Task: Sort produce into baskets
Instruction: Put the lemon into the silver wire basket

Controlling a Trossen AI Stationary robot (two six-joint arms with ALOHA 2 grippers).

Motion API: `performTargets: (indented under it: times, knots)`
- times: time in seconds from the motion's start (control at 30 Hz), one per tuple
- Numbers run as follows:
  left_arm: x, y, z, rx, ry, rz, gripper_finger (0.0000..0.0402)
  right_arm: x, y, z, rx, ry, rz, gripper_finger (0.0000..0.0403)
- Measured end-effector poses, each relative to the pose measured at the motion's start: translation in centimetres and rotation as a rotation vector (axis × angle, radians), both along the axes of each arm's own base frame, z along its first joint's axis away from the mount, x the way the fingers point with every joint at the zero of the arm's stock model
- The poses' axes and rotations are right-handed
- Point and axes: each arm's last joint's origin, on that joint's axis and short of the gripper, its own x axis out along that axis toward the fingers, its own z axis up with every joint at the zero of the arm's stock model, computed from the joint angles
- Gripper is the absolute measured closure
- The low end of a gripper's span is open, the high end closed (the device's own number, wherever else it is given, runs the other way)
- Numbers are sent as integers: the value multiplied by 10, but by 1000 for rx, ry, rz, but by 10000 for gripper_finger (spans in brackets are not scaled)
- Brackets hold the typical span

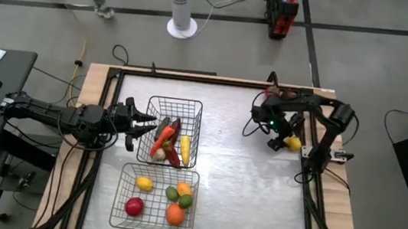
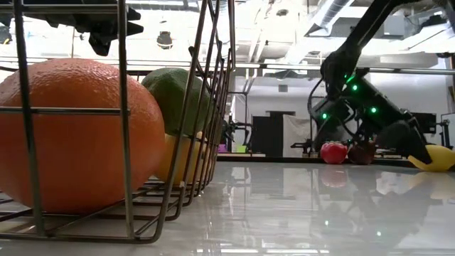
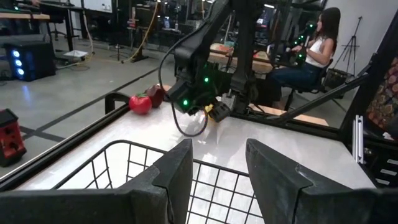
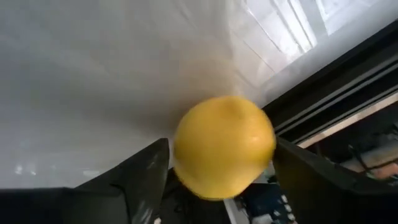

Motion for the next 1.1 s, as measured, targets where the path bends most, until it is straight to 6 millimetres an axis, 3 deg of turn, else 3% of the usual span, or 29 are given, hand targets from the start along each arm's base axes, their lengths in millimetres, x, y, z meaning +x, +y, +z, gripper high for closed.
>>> performTargets:
  times: [0.27,0.47,0.63,0.93,1.1]
  knots:
    - [0,0,0,5,2,-1,264,2,2,-9,45,57,47,159]
    - [0,0,0,10,7,0,264,15,21,14,43,-45,74,178]
    - [0,0,0,10,7,5,264,46,54,53,74,-369,118,172]
    - [0,1,0,-1,0,24,264,108,127,142,117,-1227,305,171]
    - [0,1,1,-3,-9,27,264,134,169,171,159,-1644,446,170]
